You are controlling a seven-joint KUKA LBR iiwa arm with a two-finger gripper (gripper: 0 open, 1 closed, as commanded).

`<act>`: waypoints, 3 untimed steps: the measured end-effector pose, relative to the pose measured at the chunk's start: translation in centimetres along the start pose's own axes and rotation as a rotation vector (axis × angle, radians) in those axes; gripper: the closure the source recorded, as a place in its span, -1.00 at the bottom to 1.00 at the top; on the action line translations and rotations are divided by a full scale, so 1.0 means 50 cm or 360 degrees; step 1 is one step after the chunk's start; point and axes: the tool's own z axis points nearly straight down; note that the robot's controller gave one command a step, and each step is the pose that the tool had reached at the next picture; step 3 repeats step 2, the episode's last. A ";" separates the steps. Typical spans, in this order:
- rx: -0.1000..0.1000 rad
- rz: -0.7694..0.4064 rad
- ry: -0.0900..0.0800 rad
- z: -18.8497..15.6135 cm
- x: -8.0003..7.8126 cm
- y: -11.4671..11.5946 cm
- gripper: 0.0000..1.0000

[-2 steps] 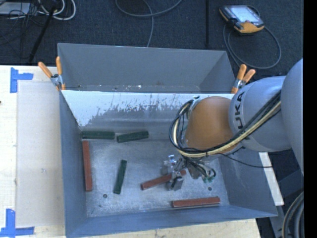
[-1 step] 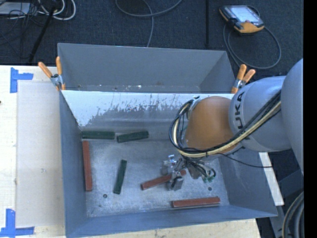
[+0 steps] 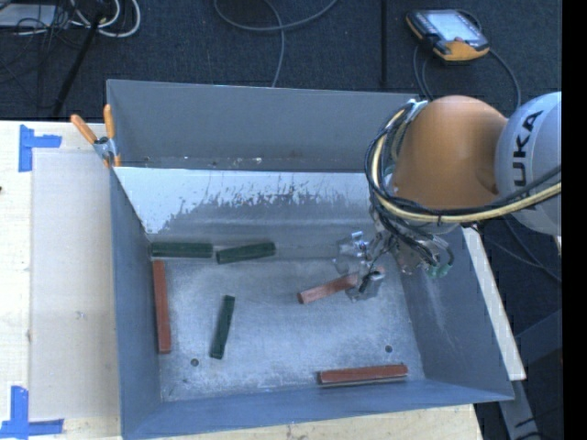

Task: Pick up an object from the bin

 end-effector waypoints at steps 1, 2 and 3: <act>0.0000 0.0001 0.0000 0.000 0.000 0.000 1.00; 0.0001 -0.0011 -0.0001 -0.154 -0.013 -0.002 1.00; 0.0001 -0.0011 -0.0001 -0.154 -0.013 -0.002 1.00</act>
Offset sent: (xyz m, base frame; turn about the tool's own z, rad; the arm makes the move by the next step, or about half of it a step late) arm 0.0057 -0.0001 0.0773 -0.0098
